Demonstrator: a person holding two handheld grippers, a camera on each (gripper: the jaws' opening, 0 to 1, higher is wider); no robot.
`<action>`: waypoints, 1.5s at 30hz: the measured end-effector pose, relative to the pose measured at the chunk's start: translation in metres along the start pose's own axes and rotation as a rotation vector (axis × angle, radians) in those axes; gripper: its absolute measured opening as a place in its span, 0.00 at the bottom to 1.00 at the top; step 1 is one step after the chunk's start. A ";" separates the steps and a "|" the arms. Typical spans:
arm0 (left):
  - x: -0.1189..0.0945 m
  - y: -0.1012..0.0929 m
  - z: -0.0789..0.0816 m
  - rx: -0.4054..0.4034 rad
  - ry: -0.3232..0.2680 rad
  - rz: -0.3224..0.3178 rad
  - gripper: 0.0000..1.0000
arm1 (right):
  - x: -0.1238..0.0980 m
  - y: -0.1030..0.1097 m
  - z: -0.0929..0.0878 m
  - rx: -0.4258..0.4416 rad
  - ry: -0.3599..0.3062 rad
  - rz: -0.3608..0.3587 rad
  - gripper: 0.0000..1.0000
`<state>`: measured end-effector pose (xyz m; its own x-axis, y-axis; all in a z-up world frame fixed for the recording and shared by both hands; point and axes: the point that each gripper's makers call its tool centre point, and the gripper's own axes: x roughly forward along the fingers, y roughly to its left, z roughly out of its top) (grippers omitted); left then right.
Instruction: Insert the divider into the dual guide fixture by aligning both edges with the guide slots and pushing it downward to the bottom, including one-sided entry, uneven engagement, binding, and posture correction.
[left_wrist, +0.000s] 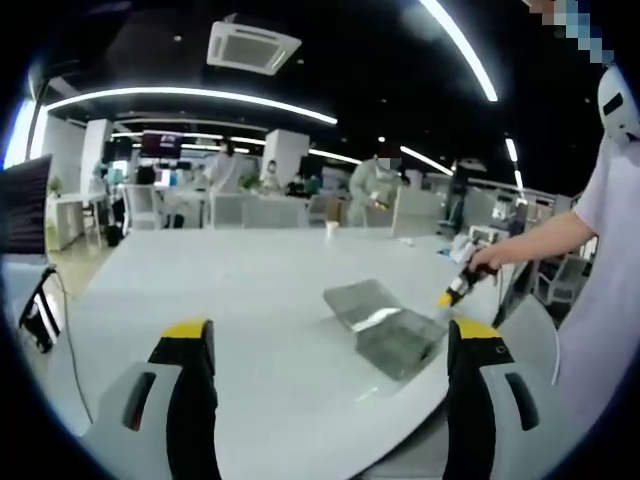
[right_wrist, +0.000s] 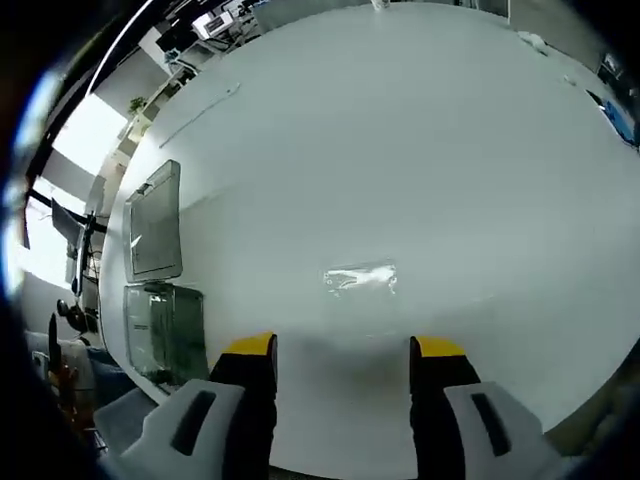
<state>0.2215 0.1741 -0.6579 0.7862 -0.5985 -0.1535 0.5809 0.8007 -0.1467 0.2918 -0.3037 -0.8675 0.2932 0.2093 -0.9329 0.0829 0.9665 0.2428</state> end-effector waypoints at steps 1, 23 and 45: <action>0.000 0.000 0.000 -0.001 -0.001 -0.001 0.94 | 0.001 0.001 -0.002 -0.006 0.007 -0.013 0.50; 0.003 0.008 0.004 -0.002 0.000 -0.011 0.94 | 0.006 -0.007 -0.007 -0.162 0.061 -0.200 0.42; 0.001 0.008 0.009 -0.003 -0.007 -0.006 0.92 | 0.004 -0.008 -0.009 -0.166 0.061 -0.211 0.35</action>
<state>0.2286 0.1797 -0.6509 0.7841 -0.6033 -0.1459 0.5851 0.7969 -0.1504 0.2841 -0.3096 -0.8759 0.2273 0.0039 -0.9738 -0.0230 0.9997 -0.0013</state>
